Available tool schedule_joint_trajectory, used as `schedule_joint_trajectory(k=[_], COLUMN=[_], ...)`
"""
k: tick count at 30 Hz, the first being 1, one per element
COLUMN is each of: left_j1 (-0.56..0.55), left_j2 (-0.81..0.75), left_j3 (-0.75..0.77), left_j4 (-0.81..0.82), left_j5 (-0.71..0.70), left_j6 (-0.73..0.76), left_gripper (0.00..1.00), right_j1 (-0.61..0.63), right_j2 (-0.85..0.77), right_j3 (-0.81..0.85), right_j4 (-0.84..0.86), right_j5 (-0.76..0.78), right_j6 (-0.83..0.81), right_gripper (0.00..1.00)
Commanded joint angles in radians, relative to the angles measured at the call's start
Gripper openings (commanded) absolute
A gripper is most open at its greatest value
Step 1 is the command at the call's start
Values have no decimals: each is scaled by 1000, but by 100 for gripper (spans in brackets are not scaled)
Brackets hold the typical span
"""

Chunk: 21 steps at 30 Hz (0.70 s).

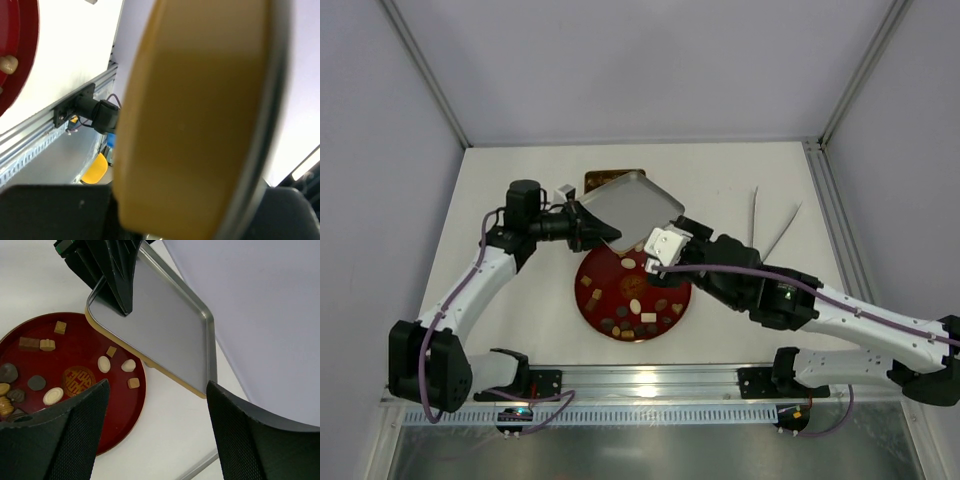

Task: Pack the chocolate

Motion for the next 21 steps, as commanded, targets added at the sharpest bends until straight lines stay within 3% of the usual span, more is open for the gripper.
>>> schedule_joint_trajectory(k=[1, 7, 11, 15, 21], left_j1=[-3, -23, -56, -86, -144], left_j2=[-75, -103, -111, -120, -134], left_j3=[-42, -63, -65, -72, -85], left_j4=[104, 124, 136, 143, 146], left_j5=[64, 80, 84, 89, 98], left_j6=[-47, -73, -79, -79, -60], left_gripper=[0, 0, 0, 0, 0], right_j1=[81, 159, 176, 178, 199], right_j2=[2, -2, 15, 1, 6], right_j3=[-31, -121, -183, -209, -190], right_j4=[16, 94, 201, 304, 274], right_j5=[205, 341, 430, 426, 438], right_j6=[-102, -208, -378, -454, -480], right_gripper=[79, 78, 79, 79, 79])
